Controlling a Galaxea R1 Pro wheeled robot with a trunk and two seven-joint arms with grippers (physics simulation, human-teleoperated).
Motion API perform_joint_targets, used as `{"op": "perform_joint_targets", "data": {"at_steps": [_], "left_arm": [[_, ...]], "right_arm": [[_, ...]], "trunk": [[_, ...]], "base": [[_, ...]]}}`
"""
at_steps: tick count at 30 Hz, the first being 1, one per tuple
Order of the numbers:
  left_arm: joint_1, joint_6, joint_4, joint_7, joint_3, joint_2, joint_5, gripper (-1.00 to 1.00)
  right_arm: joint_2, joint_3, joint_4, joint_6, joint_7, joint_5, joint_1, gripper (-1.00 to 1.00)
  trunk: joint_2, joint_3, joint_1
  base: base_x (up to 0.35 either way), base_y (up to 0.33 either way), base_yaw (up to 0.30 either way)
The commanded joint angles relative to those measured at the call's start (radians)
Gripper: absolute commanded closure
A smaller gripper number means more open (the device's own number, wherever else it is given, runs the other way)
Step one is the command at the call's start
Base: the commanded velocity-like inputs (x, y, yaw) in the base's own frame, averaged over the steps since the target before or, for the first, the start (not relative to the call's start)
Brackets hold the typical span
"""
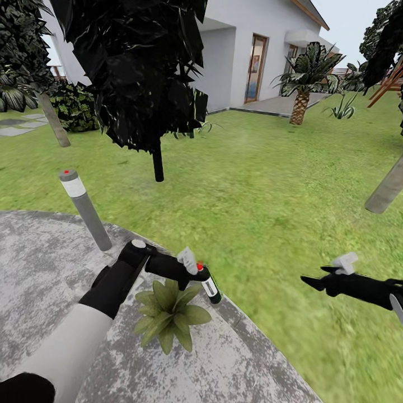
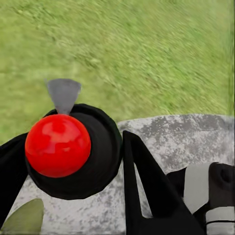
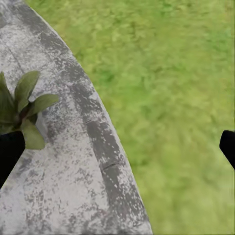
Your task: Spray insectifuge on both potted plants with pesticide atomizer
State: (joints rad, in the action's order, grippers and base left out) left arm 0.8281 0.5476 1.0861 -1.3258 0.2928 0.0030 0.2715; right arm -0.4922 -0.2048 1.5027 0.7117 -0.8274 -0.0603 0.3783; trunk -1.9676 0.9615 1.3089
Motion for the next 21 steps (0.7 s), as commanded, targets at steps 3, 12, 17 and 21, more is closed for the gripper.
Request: {"op": "perform_joint_targets", "data": {"at_steps": [3, 12, 17, 21], "left_arm": [[0.011, -0.030, -0.076, -0.008, 0.003, 0.000, 0.004, 1.00], [0.052, -0.059, -0.108, -0.177, 0.048, -0.003, 0.013, 1.00], [0.101, -0.051, -0.111, -0.180, 0.125, -0.020, 0.015, 1.00], [0.124, -0.049, -0.112, -0.179, 0.187, -0.030, 0.016, 1.00]], "right_arm": [[0.001, 0.000, 0.000, 0.008, -0.162, -0.007, 0.001, -1.00], [0.005, 0.006, 0.005, 0.006, -0.317, -0.009, 0.001, -1.00], [0.010, 0.009, 0.005, 0.006, -0.317, -0.011, 0.001, -1.00], [0.014, 0.011, 0.004, 0.006, -0.315, -0.012, 0.001, -1.00]], "trunk": [[0.000, 0.001, 0.000], [0.000, 0.001, 0.000], [0.000, 0.001, 0.000], [0.000, 0.001, 0.000]], "base": [[0.000, 0.000, 0.000], [0.000, 0.000, 0.000], [0.000, 0.000, 0.000], [0.000, 0.000, 0.000]]}}
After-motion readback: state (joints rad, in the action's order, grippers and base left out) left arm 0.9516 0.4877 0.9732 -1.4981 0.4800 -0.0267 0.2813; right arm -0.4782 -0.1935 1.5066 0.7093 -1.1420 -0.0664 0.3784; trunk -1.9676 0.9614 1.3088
